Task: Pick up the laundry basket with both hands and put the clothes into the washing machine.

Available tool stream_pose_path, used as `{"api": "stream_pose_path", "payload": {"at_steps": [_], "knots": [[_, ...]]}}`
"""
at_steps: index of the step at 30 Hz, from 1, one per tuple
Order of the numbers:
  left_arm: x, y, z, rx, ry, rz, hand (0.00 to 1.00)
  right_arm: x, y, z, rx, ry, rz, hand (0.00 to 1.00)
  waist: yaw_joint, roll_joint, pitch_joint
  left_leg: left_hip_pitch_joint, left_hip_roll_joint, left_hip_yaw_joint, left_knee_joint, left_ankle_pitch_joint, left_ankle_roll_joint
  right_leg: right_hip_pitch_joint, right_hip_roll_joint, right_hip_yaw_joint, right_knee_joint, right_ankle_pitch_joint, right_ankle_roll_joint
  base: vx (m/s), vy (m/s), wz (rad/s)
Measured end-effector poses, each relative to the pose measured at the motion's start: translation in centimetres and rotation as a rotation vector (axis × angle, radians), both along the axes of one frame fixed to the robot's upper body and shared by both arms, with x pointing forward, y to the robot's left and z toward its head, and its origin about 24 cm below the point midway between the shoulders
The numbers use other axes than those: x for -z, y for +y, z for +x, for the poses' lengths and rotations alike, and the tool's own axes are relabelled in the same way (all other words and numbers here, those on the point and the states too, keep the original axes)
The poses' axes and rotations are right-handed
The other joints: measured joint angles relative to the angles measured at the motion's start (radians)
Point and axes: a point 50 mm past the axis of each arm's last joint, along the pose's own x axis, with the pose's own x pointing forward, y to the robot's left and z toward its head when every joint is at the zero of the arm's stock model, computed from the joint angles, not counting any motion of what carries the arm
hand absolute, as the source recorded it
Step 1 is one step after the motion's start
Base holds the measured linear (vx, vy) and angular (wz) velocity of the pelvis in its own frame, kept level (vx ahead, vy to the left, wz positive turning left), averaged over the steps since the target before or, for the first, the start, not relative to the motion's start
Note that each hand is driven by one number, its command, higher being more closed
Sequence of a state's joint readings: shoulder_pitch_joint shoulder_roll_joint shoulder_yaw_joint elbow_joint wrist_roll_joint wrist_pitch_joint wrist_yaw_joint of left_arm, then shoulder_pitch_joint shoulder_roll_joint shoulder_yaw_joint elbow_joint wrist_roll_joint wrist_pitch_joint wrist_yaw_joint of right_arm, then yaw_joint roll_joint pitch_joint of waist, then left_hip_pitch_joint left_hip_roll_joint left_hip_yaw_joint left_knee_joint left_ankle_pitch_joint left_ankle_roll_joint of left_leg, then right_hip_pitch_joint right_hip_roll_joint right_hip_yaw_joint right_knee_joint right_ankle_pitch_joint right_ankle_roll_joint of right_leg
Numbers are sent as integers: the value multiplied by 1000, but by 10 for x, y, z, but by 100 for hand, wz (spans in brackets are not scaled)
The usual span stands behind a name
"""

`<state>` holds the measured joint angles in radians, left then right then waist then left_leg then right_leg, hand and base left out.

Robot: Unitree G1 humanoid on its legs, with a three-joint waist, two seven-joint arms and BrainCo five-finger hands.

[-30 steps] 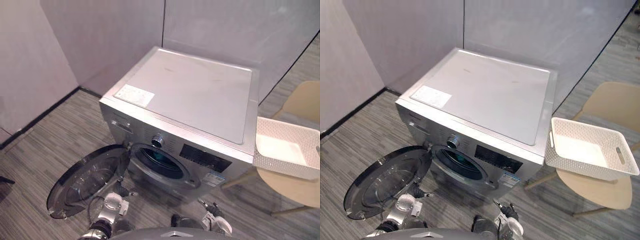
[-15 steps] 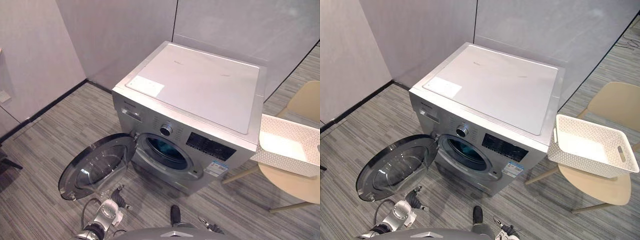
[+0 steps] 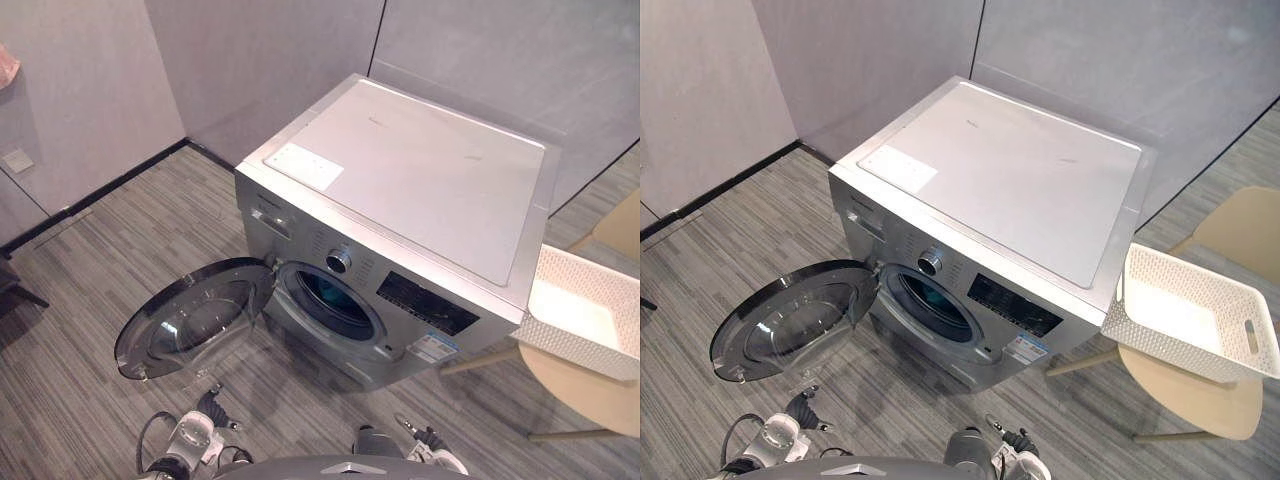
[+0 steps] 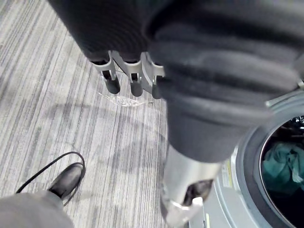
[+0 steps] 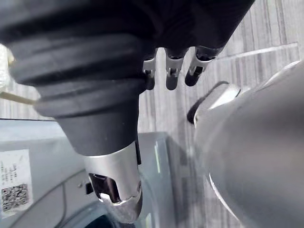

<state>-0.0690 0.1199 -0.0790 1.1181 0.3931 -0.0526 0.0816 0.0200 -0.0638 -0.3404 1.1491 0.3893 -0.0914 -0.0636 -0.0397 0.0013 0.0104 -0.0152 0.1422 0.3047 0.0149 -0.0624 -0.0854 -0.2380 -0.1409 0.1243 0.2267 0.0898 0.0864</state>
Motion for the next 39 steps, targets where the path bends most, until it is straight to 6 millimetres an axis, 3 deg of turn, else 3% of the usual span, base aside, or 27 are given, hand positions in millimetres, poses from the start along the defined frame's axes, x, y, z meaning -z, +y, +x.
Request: {"api": "stream_pose_path", "payload": {"at_steps": [1,5,8,11,13,18,21,22,23,24,27,29,31,35,37,39], "knots": [[0,0,0,1,-1,1,0,2,5,-2,-20,15,13,0,2,-12,-7,1,2,12,0,3,-5,28,0,1,-68,14,19,-9,-60,-33],[-1,0,1,-2,-5,-4,0,4,12,-9,-57,39,23,0,-4,-50,-27,30,10,29,0,10,-18,102,2,-14,-189,17,22,-20,-93,-21],[0,-2,1,16,-4,-3,0,5,13,-10,-75,40,27,0,-3,-52,-31,41,20,34,0,18,-32,124,9,-27,-216,14,25,-61,-88,-11],[2,-4,-5,25,16,-6,0,7,13,-23,-84,67,30,0,0,-58,-40,56,27,46,0,30,-52,135,10,-26,-226,-26,60,-141,-121,-14],[3,-10,-7,43,22,-16,0,7,7,-27,-82,76,15,0,-9,-47,-41,57,38,33,-5,39,-62,135,24,-28,-221,-28,53,-170,-109,1],[8,-7,-18,38,64,-9,0,8,6,-38,-79,101,14,0,-19,-48,-36,100,72,44,7,34,-77,164,59,-13,-199,-29,40,-120,-65,-16],[11,4,-33,3,98,6,0,9,5,-45,-101,114,14,0,-17,-37,-21,78,180,70,208,-78,-118,173,142,30,-145,-52,10,-108,-91,-58],[11,8,-35,-10,100,12,0,9,5,-49,-107,120,11,0,-16,-24,-19,59,238,68,301,-124,-127,173,186,41,-124,-63,-6,-36,-93,-57],[11,8,-34,-7,97,13,0,9,4,-50,-103,119,5,0,-15,-13,-12,49,274,64,358,-160,-109,172,216,60,-102,-75,-19,-26,-78,-57],[10,8,-32,-8,94,12,0,8,4,-50,-105,116,1,0,-14,-13,-4,47,274,51,377,-172,-92,169,227,69,-92,-78,-22,-38,-30,-67],[9,0,-23,-1,76,-18,0,8,-1,-52,-111,123,-13,0,5,0,31,44,162,-95,401,-242,-88,148,238,146,-76,-78,-27,-91,51,-80],[9,-8,-20,-15,69,-43,0,6,-8,-52,-129,128,-31,0,6,20,51,51,52,-177,377,-272,-41,134,215,218,-102,-66,-42,-69,226,-78],[8,-10,-18,-49,59,-59,0,5,-10,-50,-157,128,-42,0,12,28,77,68,-15,-219,361,-285,-12,130,209,287,-121,-38,-57,-23,228,-70],[9,-5,-21,-65,68,-49,0,5,-11,-43,-237,132,-64,0,16,36,81,128,-35,-127,252,-254,15,101,204,353,-138,7,-52,76,110,-75],[8,-5,-19,-40,66,-43,0,4,-12,-43,-233,132,-66,0,1,35,79,163,-51,-134,195,-232,14,98,201,335,-117,2,-21,145,19,-4],[6,-16,-9,13,45,-50,0,4,-12,-37,-233,118,-67,0,-5,33,97,194,-78,-161,144,-223,21,42,215,305,14,-48,22,191,7,-3]]}}
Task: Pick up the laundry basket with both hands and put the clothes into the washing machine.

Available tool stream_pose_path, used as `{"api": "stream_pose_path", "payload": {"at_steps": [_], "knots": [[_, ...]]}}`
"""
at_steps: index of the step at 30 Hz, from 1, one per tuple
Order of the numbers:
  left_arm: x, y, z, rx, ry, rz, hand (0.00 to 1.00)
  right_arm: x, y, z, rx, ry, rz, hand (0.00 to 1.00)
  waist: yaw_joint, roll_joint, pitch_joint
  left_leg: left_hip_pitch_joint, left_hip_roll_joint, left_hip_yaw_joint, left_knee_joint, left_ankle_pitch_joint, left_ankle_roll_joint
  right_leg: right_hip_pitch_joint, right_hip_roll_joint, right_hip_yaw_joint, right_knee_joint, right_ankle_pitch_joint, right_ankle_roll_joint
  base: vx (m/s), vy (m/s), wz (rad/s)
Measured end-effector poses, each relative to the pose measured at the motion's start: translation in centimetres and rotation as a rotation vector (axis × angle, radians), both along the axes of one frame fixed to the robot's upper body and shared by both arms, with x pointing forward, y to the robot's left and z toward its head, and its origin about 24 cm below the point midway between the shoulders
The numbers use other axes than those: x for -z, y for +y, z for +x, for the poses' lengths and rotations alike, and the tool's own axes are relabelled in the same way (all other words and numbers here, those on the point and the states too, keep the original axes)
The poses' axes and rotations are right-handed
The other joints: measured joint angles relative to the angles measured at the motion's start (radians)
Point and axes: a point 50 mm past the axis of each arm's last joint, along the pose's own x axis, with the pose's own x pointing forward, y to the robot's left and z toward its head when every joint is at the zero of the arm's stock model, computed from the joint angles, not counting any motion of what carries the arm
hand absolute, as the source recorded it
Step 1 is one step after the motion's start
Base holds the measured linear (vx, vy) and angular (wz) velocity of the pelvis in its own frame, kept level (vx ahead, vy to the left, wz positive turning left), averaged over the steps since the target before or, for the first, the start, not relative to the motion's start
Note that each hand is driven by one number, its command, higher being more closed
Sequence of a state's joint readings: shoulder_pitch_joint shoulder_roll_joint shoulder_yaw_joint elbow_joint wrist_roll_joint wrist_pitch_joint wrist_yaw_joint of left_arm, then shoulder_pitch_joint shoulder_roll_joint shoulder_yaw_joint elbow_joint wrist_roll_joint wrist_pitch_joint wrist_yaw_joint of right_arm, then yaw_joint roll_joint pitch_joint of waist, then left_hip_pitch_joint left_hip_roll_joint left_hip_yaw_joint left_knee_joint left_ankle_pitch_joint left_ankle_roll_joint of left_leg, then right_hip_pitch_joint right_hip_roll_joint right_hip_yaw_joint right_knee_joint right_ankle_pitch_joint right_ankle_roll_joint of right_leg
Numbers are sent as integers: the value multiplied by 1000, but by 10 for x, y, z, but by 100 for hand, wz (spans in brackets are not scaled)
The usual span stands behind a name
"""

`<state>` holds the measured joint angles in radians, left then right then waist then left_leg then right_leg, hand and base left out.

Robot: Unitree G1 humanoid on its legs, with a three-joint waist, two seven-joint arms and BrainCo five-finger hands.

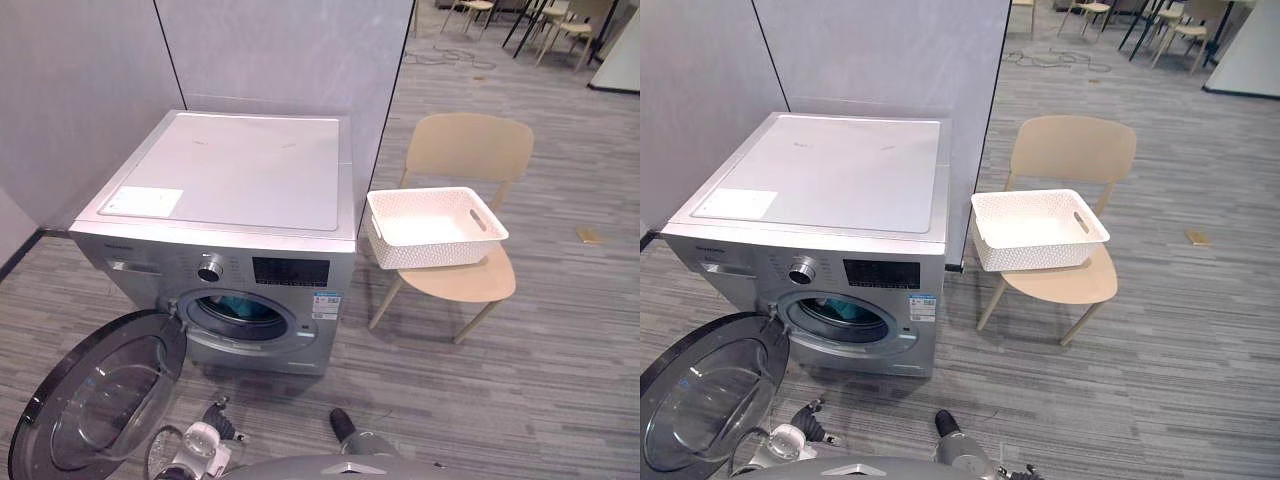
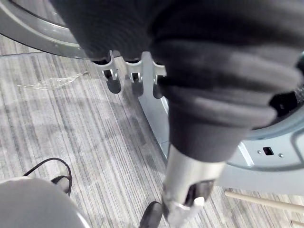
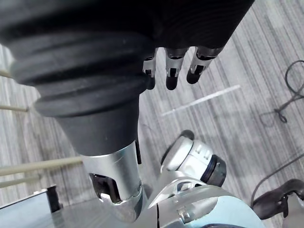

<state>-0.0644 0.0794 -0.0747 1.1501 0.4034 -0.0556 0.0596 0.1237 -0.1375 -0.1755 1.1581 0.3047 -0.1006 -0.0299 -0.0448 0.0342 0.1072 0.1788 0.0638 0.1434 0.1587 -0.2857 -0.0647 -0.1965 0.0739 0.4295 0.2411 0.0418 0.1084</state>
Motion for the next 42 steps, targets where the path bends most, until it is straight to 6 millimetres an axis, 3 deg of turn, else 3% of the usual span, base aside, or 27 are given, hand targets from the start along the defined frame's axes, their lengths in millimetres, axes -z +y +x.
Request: {"api": "stream_pose_path", "payload": {"at_steps": [1,4,6,7,8,10,11,12,13,14,16,18,20,21,23,24,25,27,28,29,30,31,32,36,38,40,42], "knots": [[-1,-2,3,11,-6,0,0,-1,0,5,-4,-11,0,0,4,-3,0,2,-13,-5,-9,3,7,-29,2,-2,56,-18,5,166,-15,-28],[-9,-6,24,50,-59,5,0,-3,9,26,-5,-73,13,0,-16,-66,43,12,-65,3,7,10,23,-196,-20,-112,407,-78,7,35,-54,-13],[-12,-13,30,64,-84,-9,0,-4,12,29,-1,-88,19,0,-27,-71,62,32,-64,8,32,-5,27,-238,-42,-174,511,-63,-24,-12,-69,-4],[-13,-16,33,70,-100,-17,0,-4,10,28,13,-86,19,0,-35,-62,63,30,-57,10,46,-7,24,-267,-69,-212,604,-111,-85,35,-92,16],[-15,-20,37,70,-120,-27,0,-3,8,25,27,-72,21,0,-37,-61,62,31,-55,1,51,-5,20,-292,-125,-226,669,-160,-108,70,-112,23],[-16,-23,38,47,-134,-42,0,-4,6,23,38,-75,16,0,-33,-50,64,26,-41,-3,50,-3,5,-279,-201,-192,582,-188,-113,130,-180,8],[-15,-21,35,36,-131,-37,0,-3,3,16,63,-62,10,0,-33,-50,57,26,-30,-5,51,-6,-12,-233,-223,-157,460,-167,-88,133,-249,0],[-13,-17,30,27,-120,-28,0,-2,0,7,91,-46,8,0,-32,-45,48,25,-17,-6,52,-16,-33,-183,-244,-114,340,-152,-25,155,-416,-11],[-11,-14,26,23,-104,-20,0,-2,-7,1,140,-32,3,0,-30,-30,37,16,21,-9,64,-20,-50,-154,-222,-122,280,-163,117,113,-387,-5],[-9,-17,23,24,-88,-30,0,-3,-11,-3,160,-26,-2,0,-36,1,28,8,55,-12,77,-5,-68,-148,-198,-147,267,-163,106,134,-461,-8],[-6,-21,15,8,-66,-45,0,-4,-20,-9,184,-7,-17,0,-36,17,19,23,96,-8,91,39,-97,-135,-165,-171,290,-192,94,91,-372,-4],[-1,-19,3,-36,-34,-55,0,-2,-23,-20,183,36,-19,0,-31,13,11,30,147,-14,143,79,-134,-95,-116,-193,313,-215,49,64,-398,-4],[1,-12,-5,-89,-18,-53,0,0,-19,-24,159,60,-11,0,-27,13,2,-19,204,-37,276,105,-138,-58,-76,-228,304,-230,22,25,-280,12],[3,-8,-10,-134,-7,-58,0,1,-16,-27,146,81,-4,0,-16,4,-4,-73,238,-34,385,151,-89,-36,-55,-242,291,-232,16,-30,-279,15],[3,-5,-12,-173,-10,-67,0,1,-17,-32,140,91,-12,0,-12,-1,-3,-163,317,7,555,258,79,24,-28,-281,235,-214,-14,-72,-261,23],[3,-5,-11,-171,-12,-68,0,1,-17,-32,141,91,-11,0,-10,0,-4,-178,341,30,589,271,113,34,-19,-284,221,-208,-25,-75,-178,14],[3,-6,-11,-165,-12,-71,0,0,-19,-30,139,81,-19,0,-10,4,-3,-205,365,64,638,254,118,49,-6,-287,200,-199,-40,-63,-120,3],[3,-10,-13,-148,-7,-75,0,-1,-22,-28,139,64,-35,0,-10,9,-2,-244,314,73,667,159,78,62,2,-286,162,-182,-65,-68,-49,-3],[3,-12,-12,-124,-13,-76,0,-1,-22,-28,132,63,-36,0,-3,13,-4,-249,241,71,636,102,37,64,3,-282,138,-172,-79,-78,53,-20],[3,-14,-12,-107,-13,-77,0,-1,-19,-26,102,65,-33,0,6,23,-7,-239,177,75,563,37,25,63,8,-276,111,-167,-84,-77,73,-28],[3,-14,-12,-102,-13,-76,0,0,-18,-26,90,67,-30,0,12,30,-11,-223,154,76,507,5,24,62,18,-267,95,-161,-82,-70,96,-45],[2,-13,-11,-91,-16,-70,0,1,-14,-24,65,68,-22,0,22,49,-22,-171,130,50,342,-74,-23,50,45,-241,62,-132,-69,-65,87,-55],[2,-9,-11,-102,-13,-66,0,1,-11,-19,57,55,-15,0,28,47,-21,-155,86,38,277,-81,-50,68,42,-190,4,-72,-59,-40,98,-58],[2,-7,-10,-110,-11,-64,0,1,-10,-12,7,55,-17,0,34,54,-13,-124,34,84,202,-57,-16,74,33,-120,37,-70,-69,69,89,-54],[3,-11,-12,-103,-4,-75,0,0,-11,-9,1,46,-20,0,23,53,-16,-83,-3,107,152,-44,0,48,14,-113,107,-111,-60,87,105,-41],[3,-13,-12,-92,-4,-77,0,-1,-9,-10,0,32,-18,0,5,27,-25,-63,-56,104,113,-30,25,-20,-20,-133,255,-184,-16,114,40,11],[3,-16,-12,-63,0,-73,0,-1,-3,-8,7,12,-5,0,-6,-5,-17,-41,-77,106,116,-21,39,-160,-39,-172,588,-186,22,183,-85,33]]}}
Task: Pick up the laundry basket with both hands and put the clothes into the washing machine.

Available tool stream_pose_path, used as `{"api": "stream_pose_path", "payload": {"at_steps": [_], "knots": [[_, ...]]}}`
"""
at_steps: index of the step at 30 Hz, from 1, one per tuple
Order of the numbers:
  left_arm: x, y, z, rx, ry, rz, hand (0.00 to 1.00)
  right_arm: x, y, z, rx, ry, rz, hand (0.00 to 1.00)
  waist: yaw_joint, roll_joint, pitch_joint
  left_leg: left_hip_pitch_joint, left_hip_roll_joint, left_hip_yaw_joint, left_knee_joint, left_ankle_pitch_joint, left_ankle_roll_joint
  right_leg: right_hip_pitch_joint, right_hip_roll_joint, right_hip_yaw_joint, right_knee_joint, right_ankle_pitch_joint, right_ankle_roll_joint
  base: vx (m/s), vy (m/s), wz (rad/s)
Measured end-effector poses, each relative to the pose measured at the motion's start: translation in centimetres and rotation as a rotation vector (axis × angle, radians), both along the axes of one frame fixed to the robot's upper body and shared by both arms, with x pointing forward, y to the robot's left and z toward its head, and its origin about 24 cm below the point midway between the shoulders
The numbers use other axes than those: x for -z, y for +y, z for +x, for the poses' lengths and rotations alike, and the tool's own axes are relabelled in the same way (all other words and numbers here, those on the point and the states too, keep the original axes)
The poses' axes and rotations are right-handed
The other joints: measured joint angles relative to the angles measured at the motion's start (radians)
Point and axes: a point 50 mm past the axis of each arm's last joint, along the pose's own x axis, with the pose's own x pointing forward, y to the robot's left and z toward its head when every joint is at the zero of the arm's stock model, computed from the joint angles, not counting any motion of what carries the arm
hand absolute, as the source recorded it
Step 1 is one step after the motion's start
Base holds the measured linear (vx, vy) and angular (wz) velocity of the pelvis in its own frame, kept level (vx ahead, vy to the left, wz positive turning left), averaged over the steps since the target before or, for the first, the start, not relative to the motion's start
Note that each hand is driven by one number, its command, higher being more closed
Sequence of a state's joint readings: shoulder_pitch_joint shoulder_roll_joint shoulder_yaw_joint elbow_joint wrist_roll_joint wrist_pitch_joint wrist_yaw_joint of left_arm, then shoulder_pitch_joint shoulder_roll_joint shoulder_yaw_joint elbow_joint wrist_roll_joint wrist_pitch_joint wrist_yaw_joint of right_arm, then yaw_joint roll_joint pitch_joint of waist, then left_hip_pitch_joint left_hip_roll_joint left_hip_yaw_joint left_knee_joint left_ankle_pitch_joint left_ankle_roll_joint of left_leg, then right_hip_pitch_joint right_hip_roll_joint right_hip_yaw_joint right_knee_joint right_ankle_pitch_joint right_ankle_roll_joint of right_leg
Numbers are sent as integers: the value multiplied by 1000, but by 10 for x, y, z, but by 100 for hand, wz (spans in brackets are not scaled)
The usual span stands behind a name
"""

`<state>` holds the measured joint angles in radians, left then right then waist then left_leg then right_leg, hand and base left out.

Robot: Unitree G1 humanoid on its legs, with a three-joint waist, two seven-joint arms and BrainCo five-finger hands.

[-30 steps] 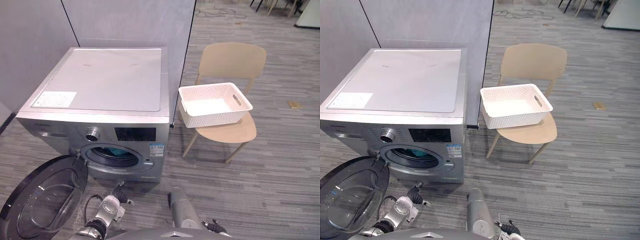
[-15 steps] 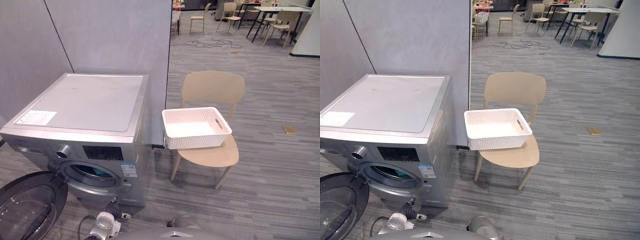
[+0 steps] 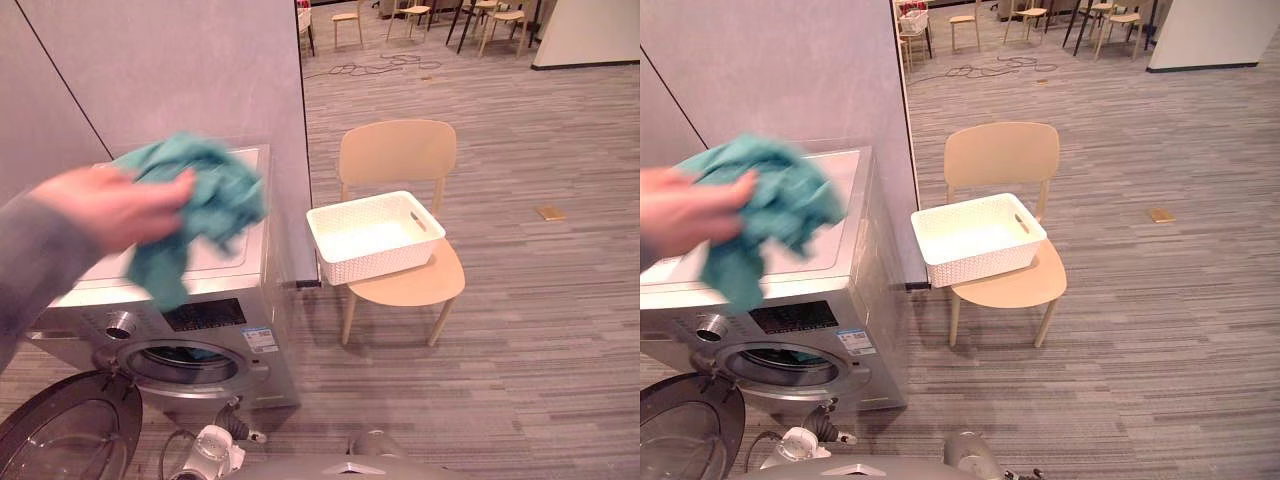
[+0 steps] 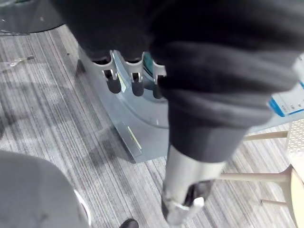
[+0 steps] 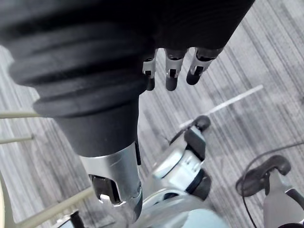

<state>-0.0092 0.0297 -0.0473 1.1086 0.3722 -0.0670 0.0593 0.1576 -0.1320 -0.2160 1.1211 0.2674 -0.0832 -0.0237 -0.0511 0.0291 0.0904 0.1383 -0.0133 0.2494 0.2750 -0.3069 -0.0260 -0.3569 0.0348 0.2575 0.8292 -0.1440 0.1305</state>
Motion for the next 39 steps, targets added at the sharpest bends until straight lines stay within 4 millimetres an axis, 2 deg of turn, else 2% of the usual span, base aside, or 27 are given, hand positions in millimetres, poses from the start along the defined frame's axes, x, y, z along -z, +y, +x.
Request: {"api": "stream_pose_path", "payload": {"at_steps": [1,2,3,4,5,6,7,8,9,10,11,14,15,16,17,18,20,21,22,24,26,28,30,33,36,37,39], "knots": [[0,-1,0,16,3,2,0,1,4,-1,5,-2,10,0,-12,-18,9,18,-1,-17,15,-11,-7,-44,-6,-21,122,43,-19,255,-200,67],[0,-4,2,37,0,4,0,2,8,-5,10,6,21,0,-15,-31,8,29,4,-47,42,-24,-25,-82,-15,-56,219,86,-58,256,-214,68],[-1,-5,3,49,-4,6,0,2,8,-7,14,10,21,0,-16,-27,8,29,14,-62,58,-30,-34,-86,-16,-70,241,90,-61,322,-225,79],[-3,-13,11,78,-22,-6,0,1,4,-10,52,7,14,0,-18,-21,1,16,54,-90,91,-38,-48,-83,-12,-116,240,92,-50,289,-253,73],[-8,-24,23,91,-57,-30,0,-1,-1,-2,84,-28,4,0,-8,10,6,0,85,-98,83,-28,-69,-106,-30,-137,260,35,-97,276,-263,66],[-11,-28,30,93,-81,-38,0,-3,-3,-1,86,-41,-3,0,-6,4,16,3,84,-101,68,-23,-78,-119,-62,-122,259,-21,-107,208,-308,50],[-17,-34,41,105,-123,-52,0,-6,-8,6,92,-76,-18,0,-6,-5,24,1,86,-113,63,-19,-87,-113,-143,-57,135,-73,-95,215,-369,25],[-17,-31,41,100,-130,-50,0,-7,-9,5,99,-78,-21,0,-8,-24,16,24,88,-116,54,-19,-99,-47,-216,0,-99,-37,-72,225,-414,12],[-17,-30,40,95,-127,-49,0,-6,-8,2,111,-69,-17,0,-12,-29,11,41,99,-122,54,-28,-122,-5,-235,25,-200,-49,55,227,-481,-6],[-15,-39,36,88,-111,-74,0,-7,-18,-3,159,-60,-32,0,-19,38,8,36,166,-146,54,-26,-130,24,-173,-18,-212,-47,69,215,-473,-14],[-15,-41,36,81,-120,-88,0,-7,-25,-7,212,-54,-42,0,-12,57,-3,53,186,-144,50,24,-121,21,-145,-22,-196,-71,49,215,-463,-13],[-11,-31,28,14,-93,-86,0,-6,-31,-14,232,-4,-39,0,-12,54,-1,55,237,-142,99,118,-147,44,-95,-35,-149,-116,-2,195,-482,-13],[-9,-27,24,-18,-78,-85,0,-5,-31,-14,231,2,-38,0,-16,53,-1,33,261,-147,159,145,-143,63,-78,-54,-152,-126,-17,109,-344,15],[-6,-22,20,-47,-58,-83,0,-4,-30,-19,236,20,-32,0,-20,45,4,-15,300,-155,269,194,-99,103,-63,-86,-165,-136,-29,100,-376,33],[-4,-19,14,-69,-40,-82,0,-4,-29,-21,237,25,-32,0,-22,40,6,-54,333,-150,354,243,-33,138,-49,-114,-185,-134,-46,45,-297,35],[0,-14,1,-86,-7,-73,0,-3,-29,-27,234,37,-35,0,-12,37,7,-114,405,-95,490,282,55,180,-23,-138,-221,-137,-84,10,-171,19],[0,-10,2,-81,-9,-63,0,-5,-34,-25,236,26,-50,0,-9,34,9,-172,427,-32,564,248,68,210,-17,-163,-251,-128,-104,25,-80,29],[0,-11,2,-76,-8,-62,0,-6,-37,-31,250,29,-61,0,-8,32,9,-200,389,10,568,185,52,241,-27,-189,-279,-121,-115,41,-40,43],[0,-11,2,-73,-9,-61,0,-6,-37,-32,252,30,-62,0,-7,31,9,-202,378,13,560,172,47,246,-31,-192,-282,-119,-117,38,39,36],[0,-9,1,-38,-9,-47,0,-5,-33,-33,249,31,-55,0,0,20,2,-174,315,20,472,113,13,247,-54,-199,-289,-118,-115,45,73,31],[-1,-16,4,37,-11,-44,0,-5,-32,-31,244,29,-51,0,-17,38,-10,-151,250,29,260,69,-73,217,-85,-230,-326,-88,-71,51,95,86],[-1,-16,3,73,-2,-29,0,-2,-25,-32,248,34,-32,0,-9,54,-8,-159,226,41,172,71,-88,220,-98,-246,-410,-34,-59,25,154,62],[-1,-7,5,85,-3,-2,0,0,-14,-25,268,14,2,0,-4,54,-6,-145,203,34,106,98,-78,256,-102,-246,-491,8,-55,13,149,31],[-2,-2,7,90,-4,20,0,2,-3,-15,247,-4,31,0,-10,27,9,-121,165,8,76,110,-67,286,-116,-205,-503,0,-50,-22,75,28],[-1,-4,7,83,-3,11,0,2,5,-4,170,-22,39,0,1,-19,4,-85,106,36,36,102,-57,248,-175,-178,-406,-68,-14,-48,81,-5],[-1,-12,7,90,-3,-6,0,0,5,2,141,-52,32,0,-1,-34,-3,-66,64,37,10,103,-54,236,-214,-170,-361,-98,7,4,108,9],[-2,-26,8,99,-11,-40,0,-2,2,-4,131,-59,17,0,-4,-51,-13,-37,9,24,-47,100,-55,212,-265,-152,-287,-104,20,15,122,8]]}}
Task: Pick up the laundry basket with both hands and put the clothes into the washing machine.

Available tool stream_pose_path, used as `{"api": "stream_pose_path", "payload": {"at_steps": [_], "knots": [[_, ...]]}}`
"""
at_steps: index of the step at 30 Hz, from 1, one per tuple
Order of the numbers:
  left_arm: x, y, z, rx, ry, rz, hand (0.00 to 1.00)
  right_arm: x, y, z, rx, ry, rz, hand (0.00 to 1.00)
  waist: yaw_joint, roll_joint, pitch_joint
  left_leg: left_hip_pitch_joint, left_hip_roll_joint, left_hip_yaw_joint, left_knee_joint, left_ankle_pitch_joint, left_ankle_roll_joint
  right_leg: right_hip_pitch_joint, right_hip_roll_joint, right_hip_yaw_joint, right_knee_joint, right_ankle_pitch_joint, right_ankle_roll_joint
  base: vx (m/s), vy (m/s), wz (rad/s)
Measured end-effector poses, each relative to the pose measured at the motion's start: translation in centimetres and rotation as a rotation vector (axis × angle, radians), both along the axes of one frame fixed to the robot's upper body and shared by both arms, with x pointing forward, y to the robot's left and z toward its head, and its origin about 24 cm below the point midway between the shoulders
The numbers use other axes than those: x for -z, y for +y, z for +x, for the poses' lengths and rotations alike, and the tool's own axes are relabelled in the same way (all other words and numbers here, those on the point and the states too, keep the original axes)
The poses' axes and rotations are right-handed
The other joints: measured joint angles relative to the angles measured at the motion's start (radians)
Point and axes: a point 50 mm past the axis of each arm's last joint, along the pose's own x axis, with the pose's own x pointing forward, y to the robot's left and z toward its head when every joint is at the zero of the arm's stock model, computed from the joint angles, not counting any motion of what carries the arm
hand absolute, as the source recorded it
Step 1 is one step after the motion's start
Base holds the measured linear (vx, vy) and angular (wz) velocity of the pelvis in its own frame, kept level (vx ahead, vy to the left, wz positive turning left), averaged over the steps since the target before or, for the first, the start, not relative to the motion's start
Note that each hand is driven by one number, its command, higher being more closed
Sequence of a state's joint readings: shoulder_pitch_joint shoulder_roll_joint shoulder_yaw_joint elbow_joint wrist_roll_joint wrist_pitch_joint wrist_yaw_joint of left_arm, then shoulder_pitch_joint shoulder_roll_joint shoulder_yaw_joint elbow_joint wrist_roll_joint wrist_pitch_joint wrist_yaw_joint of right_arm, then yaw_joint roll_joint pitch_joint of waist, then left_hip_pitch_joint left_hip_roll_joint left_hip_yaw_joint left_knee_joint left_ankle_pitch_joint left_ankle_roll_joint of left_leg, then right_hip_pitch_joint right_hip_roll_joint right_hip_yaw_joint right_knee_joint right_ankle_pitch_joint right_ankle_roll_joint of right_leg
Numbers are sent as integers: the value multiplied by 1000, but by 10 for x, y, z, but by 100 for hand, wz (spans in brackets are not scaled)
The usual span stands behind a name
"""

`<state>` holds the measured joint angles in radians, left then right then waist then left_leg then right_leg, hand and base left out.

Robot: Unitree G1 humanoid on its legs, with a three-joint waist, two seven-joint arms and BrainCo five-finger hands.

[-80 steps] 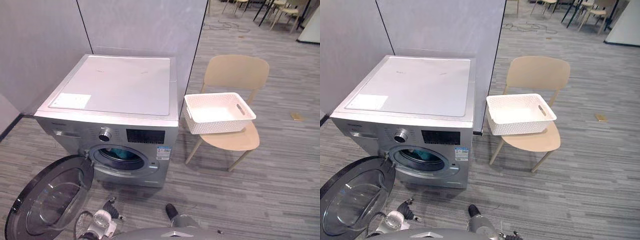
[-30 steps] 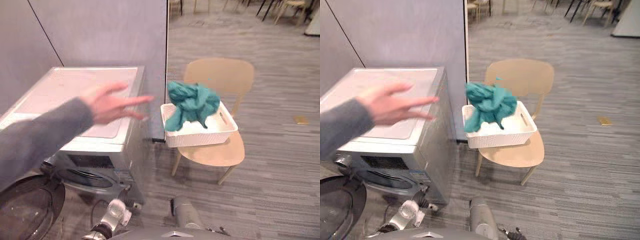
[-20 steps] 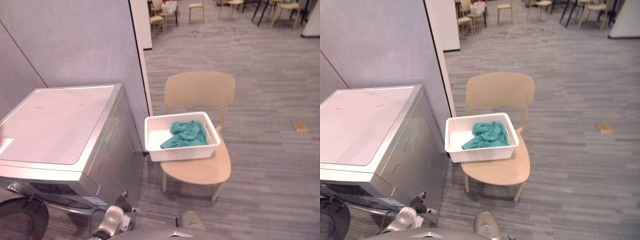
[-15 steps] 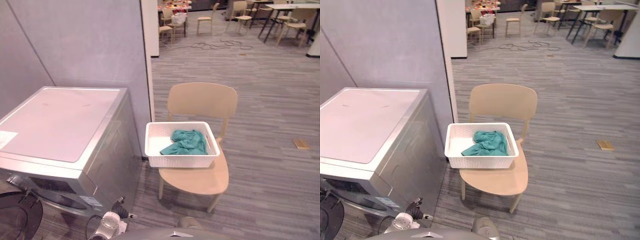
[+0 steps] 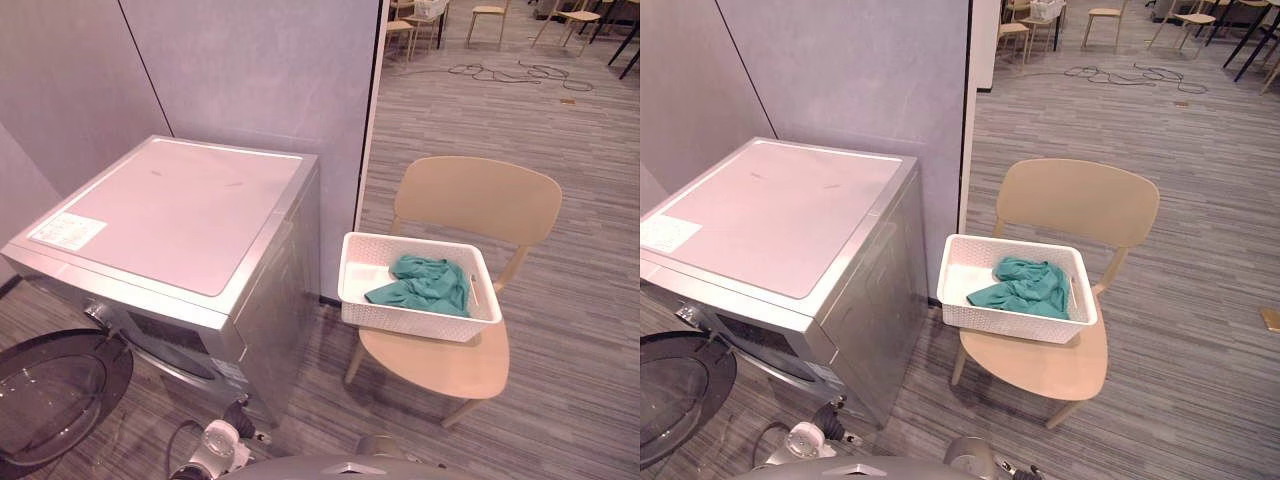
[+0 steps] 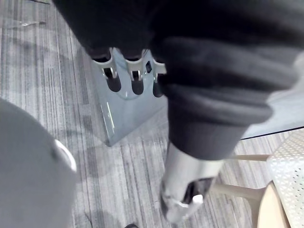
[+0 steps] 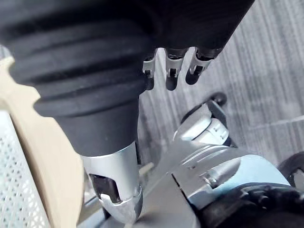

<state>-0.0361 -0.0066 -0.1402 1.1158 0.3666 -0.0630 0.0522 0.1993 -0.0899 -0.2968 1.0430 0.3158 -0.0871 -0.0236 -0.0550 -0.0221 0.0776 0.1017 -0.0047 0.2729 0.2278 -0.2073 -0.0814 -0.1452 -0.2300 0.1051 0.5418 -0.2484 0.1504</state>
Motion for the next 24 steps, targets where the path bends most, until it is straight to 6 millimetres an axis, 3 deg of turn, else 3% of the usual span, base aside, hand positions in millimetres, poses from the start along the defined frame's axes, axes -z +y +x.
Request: {"api": "stream_pose_path", "payload": {"at_steps": [2,3,4,5,7,9,10,11,12,13,14,15,17,21,24], "knots": [[0,0,1,3,-3,2,0,-1,7,5,6,-36,11,0,-11,-28,2,7,-26,0,-11,-6,-6,-138,1,58,248,63,-56,5,73,11],[0,0,1,20,-1,10,0,-3,12,1,20,-53,15,0,-18,-42,1,16,-21,-11,-14,-5,-6,-198,21,77,356,147,-80,53,19,29],[0,1,1,37,1,20,0,-4,14,-3,30,-58,16,0,-22,-50,0,27,-7,-30,-22,-2,-3,-231,38,83,417,212,-76,83,-16,28],[0,2,1,41,1,24,0,-3,15,-5,33,-56,18,0,-23,-43,2,26,3,-32,-23,1,-2,-245,46,93,438,230,-77,114,-61,27],[-2,5,7,52,-13,43,0,-3,14,-12,71,-46,18,0,-30,-61,-2,18,29,-49,-23,10,-9,-268,59,108,456,158,-107,154,-133,24],[-3,8,11,50,-23,52,0,-3,8,-24,141,-31,4,0,-31,-67,-1,13,60,-62,-17,17,-19,-272,56,120,369,91,-112,203,-201,11],[-3,9,12,36,-24,51,0,-4,4,-30,184,-31,-5,0,-35,-66,-1,23,87,-64,-12,20,-24,-238,56,126,226,81,-107,237,-313,6],[-4,12,13,24,-28,55,0,-5,5,-38,203,-23,-7,0,-40,-79,-5,26,99,-74,-14,19,-40,-168,44,136,30,135,-80,222,-360,20],[-4,14,15,17,-31,60,0,-5,4,-43,218,-15,-9,0,-53,-80,-8,28,111,-89,-21,15,-55,-125,45,141,-7,98,-5,185,-423,31],[-6,9,19,2,-43,40,0,-5,1,-46,264,-16,-17,0,-54,-49,0,41,148,-95,-40,24,-68,-97,81,124,-34,74,10,141,-470,31],[-7,3,22,-10,-57,17,0,-6,-5,-50,296,-13,-31,0,-56,-17,0,45,174,-94,-57,42,-72,-96,109,121,-25,61,3,132,-429,18],[-8,2,23,-16,-58,11,0,-7,-7,-52,311,-10,-36,0,-57,-20,3,53,178,-93,-63,54,-70,-97,113,114,-14,47,2,90,-357,18],[-7,8,21,-84,-51,-2,0,-7,-11,-58,325,5,-38,0,-53,-1,-9,86,202,-51,-94,93,-90,-91,134,93,24,9,-8,23,-227,11],[0,25,5,-175,9,18,0,-14,-18,-37,285,-70,-60,0,-55,8,-15,93,244,-22,-126,109,-121,-104,186,90,36,-5,-21,-65,-145,-3],[6,31,-13,-215,59,24,0,-60,-45,0,157,-322,-223,0,-69,2,-18,87,266,-2,-128,101,-141,-116,213,95,27,3,-32,-98,-63,-13]]}}
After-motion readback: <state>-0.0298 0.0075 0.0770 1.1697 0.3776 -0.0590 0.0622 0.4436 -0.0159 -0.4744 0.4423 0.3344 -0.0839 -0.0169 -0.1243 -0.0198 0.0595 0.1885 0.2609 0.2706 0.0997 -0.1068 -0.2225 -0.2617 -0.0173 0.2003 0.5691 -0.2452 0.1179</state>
